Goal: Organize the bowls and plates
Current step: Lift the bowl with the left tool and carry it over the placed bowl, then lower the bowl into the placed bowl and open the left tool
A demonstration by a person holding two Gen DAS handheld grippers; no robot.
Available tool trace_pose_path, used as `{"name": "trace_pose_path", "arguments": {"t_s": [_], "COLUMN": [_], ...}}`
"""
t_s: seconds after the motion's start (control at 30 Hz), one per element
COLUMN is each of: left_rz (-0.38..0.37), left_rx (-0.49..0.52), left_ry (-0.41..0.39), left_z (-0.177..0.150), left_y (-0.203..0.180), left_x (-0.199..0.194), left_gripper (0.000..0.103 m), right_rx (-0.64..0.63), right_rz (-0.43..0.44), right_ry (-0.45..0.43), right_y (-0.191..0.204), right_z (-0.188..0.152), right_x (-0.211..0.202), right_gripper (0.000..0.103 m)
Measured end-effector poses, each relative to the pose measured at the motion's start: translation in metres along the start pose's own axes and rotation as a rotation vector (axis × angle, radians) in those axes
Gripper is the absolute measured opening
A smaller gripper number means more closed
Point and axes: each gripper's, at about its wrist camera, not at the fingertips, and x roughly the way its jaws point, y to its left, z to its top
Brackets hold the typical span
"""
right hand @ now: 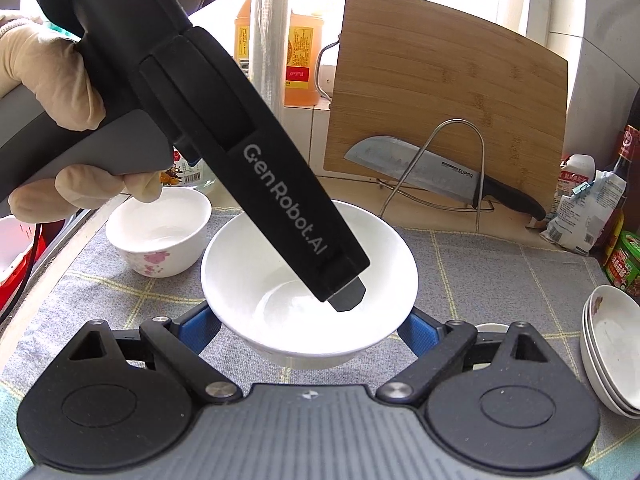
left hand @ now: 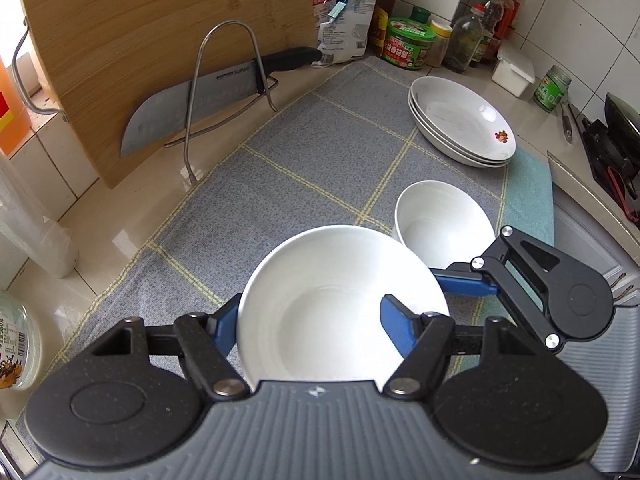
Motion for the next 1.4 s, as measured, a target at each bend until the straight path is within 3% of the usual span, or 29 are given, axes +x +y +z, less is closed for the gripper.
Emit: {"name": "trace_pose_path", "arguments": {"t_s": [0.63, 1.4], "left_rz": [-0.099, -0.131], "left_rx": [0.134, 0.144], "left_ry": [-0.03, 0.023], "left_z": [0.06, 0.071], "left_y": [-0.077, -0.09], "left_x": [0.038, 0.076], "left_gripper": [0.07, 0.071], "right_rx": [0.067, 0.117], "right_rz": [-0.17, -0.164], "right_ry": [-0.003, 0.068], "right_y": [-0.075, -0.103], "right_z": [-0.02, -0.036], "right_x": [-0.041, -0.026], "right_gripper": [0.096, 0.096]}}
